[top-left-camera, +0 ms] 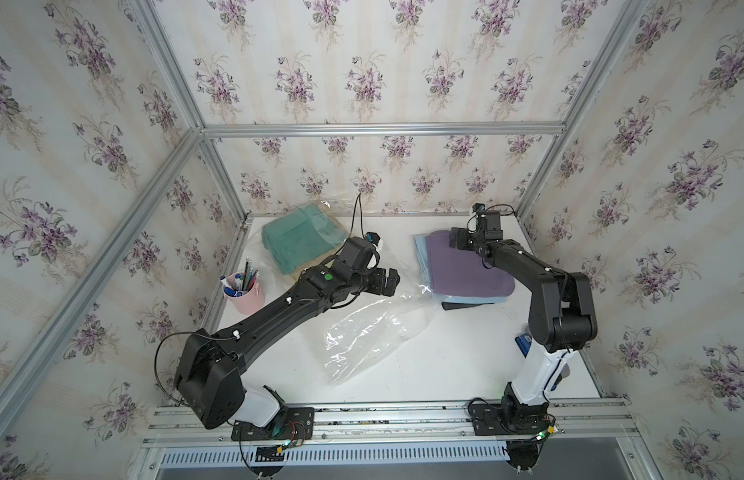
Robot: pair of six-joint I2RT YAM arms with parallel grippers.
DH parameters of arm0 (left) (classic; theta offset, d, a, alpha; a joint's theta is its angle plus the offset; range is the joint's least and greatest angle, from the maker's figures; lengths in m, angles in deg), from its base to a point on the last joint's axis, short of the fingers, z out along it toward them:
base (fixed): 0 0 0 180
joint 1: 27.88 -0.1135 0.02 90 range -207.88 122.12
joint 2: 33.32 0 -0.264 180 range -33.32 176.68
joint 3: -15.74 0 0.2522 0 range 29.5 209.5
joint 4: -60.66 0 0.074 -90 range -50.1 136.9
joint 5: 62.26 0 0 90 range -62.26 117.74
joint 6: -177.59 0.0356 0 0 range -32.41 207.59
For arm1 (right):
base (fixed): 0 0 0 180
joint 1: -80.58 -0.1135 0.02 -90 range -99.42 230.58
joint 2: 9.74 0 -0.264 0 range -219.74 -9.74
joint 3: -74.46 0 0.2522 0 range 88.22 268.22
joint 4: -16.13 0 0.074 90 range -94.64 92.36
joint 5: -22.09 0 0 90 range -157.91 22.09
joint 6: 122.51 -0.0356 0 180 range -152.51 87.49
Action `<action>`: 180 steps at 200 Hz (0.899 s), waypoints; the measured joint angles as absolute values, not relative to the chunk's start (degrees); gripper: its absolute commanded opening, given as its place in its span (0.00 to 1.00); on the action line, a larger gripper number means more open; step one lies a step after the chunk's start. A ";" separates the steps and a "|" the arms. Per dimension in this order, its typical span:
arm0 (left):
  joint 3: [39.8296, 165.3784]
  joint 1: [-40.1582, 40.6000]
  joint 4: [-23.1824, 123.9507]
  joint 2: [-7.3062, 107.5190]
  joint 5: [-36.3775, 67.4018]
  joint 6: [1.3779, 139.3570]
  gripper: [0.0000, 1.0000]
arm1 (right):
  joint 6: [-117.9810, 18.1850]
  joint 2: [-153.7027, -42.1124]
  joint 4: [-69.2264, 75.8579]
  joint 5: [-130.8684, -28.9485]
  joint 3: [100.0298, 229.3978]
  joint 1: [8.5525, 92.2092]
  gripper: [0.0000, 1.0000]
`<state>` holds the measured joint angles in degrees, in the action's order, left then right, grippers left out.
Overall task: Take the trousers out of the vacuum bag
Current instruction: Place the trousers at the center of the board, then open the vacuum bag at the center of the board.
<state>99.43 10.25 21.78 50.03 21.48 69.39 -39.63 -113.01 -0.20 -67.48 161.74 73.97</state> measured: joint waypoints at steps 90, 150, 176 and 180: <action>98.67 19.15 10.54 48.15 35.18 73.59 1.00 | -59.58 -84.85 11.51 -88.60 131.23 71.89 0.98; 102.62 29.92 3.70 56.10 42.68 74.13 1.00 | -68.76 -70.06 17.65 -98.04 114.83 70.91 0.97; 104.00 30.67 1.93 59.30 45.39 73.39 0.97 | -70.42 -63.85 17.48 -100.42 110.13 70.85 0.97; 104.06 30.71 1.63 59.69 45.89 73.22 0.95 | -70.71 -62.87 17.46 -100.66 109.59 70.82 0.96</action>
<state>104.06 30.71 1.63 59.69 45.89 73.22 -70.71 -62.87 17.46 -100.66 109.59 70.82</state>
